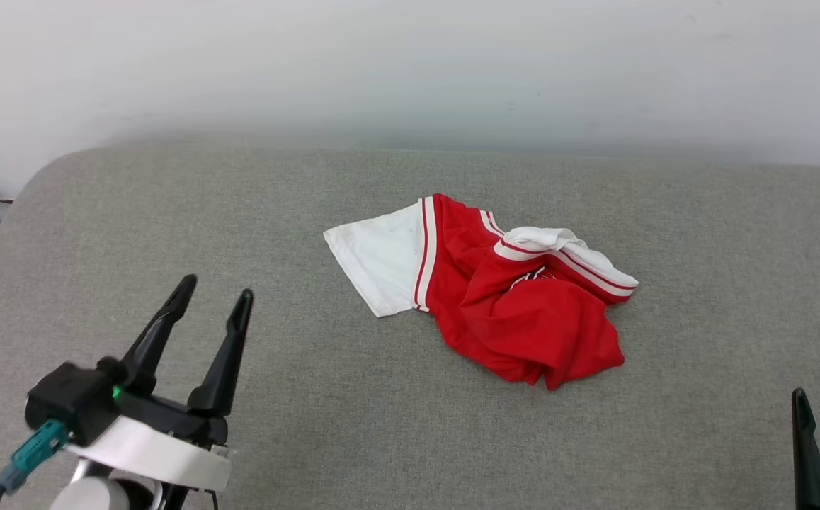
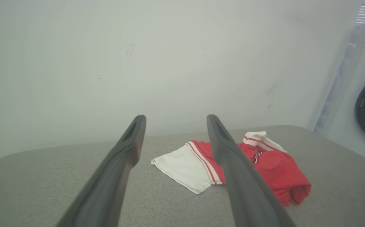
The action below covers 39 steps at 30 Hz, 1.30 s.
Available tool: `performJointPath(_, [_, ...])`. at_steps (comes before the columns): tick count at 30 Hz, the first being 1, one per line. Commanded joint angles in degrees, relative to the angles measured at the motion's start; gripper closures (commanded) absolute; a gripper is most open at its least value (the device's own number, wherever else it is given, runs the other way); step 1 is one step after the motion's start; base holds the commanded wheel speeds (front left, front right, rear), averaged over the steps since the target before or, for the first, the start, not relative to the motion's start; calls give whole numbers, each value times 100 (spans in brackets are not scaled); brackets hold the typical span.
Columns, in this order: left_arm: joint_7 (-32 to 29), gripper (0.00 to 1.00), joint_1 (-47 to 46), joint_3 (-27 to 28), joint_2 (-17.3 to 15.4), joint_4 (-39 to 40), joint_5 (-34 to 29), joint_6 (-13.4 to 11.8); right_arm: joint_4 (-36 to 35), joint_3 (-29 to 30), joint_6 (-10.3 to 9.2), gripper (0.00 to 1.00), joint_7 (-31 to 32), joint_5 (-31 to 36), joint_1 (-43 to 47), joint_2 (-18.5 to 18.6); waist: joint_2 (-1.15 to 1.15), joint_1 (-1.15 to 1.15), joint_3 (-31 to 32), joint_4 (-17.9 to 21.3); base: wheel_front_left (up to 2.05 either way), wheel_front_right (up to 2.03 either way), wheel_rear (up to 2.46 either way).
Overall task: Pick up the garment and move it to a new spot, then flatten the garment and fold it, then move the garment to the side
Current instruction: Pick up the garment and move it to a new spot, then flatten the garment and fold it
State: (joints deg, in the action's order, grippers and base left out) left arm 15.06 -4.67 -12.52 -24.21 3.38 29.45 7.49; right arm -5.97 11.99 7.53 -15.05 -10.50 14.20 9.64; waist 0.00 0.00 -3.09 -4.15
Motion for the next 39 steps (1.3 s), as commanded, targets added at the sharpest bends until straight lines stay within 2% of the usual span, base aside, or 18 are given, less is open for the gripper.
performJointPath(1, [14,0,97,74,70,50,-4,-1,-36,12,-8,0,-19,38,48,-35,0,0,9,-4,0,0,0])
performJointPath(13, [13,0,1147,683,494,320,-497,-1,-162,80,-7,0,-20,109,290,-238,0,0,63,48,0,0,0])
performJointPath(18, [14,0,1335,866,511,368,-652,-1,-180,91,-7,0,-19,120,331,-280,0,0,73,56,0,0,0])
performJointPath(39, [15,0,1250,861,541,252,-715,-1,-137,-1,-7,0,-19,128,208,-197,0,0,-5,-22,0,0,0])
